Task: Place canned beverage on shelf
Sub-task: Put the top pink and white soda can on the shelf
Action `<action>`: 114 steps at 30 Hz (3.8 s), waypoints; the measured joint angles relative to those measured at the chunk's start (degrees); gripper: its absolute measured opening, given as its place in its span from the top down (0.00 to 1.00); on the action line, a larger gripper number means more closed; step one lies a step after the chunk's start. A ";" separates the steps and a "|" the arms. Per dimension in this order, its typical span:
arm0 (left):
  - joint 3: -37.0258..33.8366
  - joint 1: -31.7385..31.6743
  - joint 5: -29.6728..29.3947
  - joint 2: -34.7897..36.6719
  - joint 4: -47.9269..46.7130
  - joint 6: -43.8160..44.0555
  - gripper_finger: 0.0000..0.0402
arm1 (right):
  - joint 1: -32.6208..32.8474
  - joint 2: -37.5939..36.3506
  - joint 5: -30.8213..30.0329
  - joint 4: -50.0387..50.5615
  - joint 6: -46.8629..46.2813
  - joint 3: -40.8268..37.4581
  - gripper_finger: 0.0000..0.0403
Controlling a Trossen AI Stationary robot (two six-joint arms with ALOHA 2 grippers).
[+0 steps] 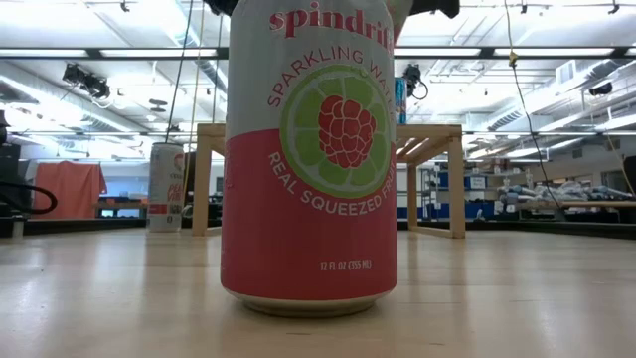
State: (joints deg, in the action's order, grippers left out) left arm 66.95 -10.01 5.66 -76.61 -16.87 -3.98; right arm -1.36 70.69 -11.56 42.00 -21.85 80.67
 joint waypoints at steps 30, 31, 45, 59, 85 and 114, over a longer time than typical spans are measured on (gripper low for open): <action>0.14 -2.85 9.51 -6.72 10.93 3.09 0.11 | -3.09 10.07 8.02 -12.21 4.33 -0.03 0.27; 0.14 -2.85 9.50 -6.71 11.01 3.09 0.11 | -3.26 10.21 8.40 -12.46 4.33 -0.03 0.27; 0.14 -3.33 9.67 -6.66 10.74 1.82 0.18 | -3.35 10.78 9.74 -14.91 5.58 -0.03 0.26; 0.33 -6.91 11.11 -6.62 13.64 0.55 0.28 | -4.51 8.89 9.21 -16.48 8.22 -0.03 0.19; 0.12 -21.36 20.88 -12.27 24.95 -1.41 0.28 | -1.35 -6.09 -1.20 -17.28 18.65 0.06 0.17; 0.09 -32.18 36.63 -21.45 38.87 3.29 0.28 | 1.42 -7.57 -6.20 -11.39 18.63 0.02 0.16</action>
State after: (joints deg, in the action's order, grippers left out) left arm 67.05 -42.19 42.29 -98.06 21.99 -0.68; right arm 0.05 63.12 -17.76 30.61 -3.22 80.68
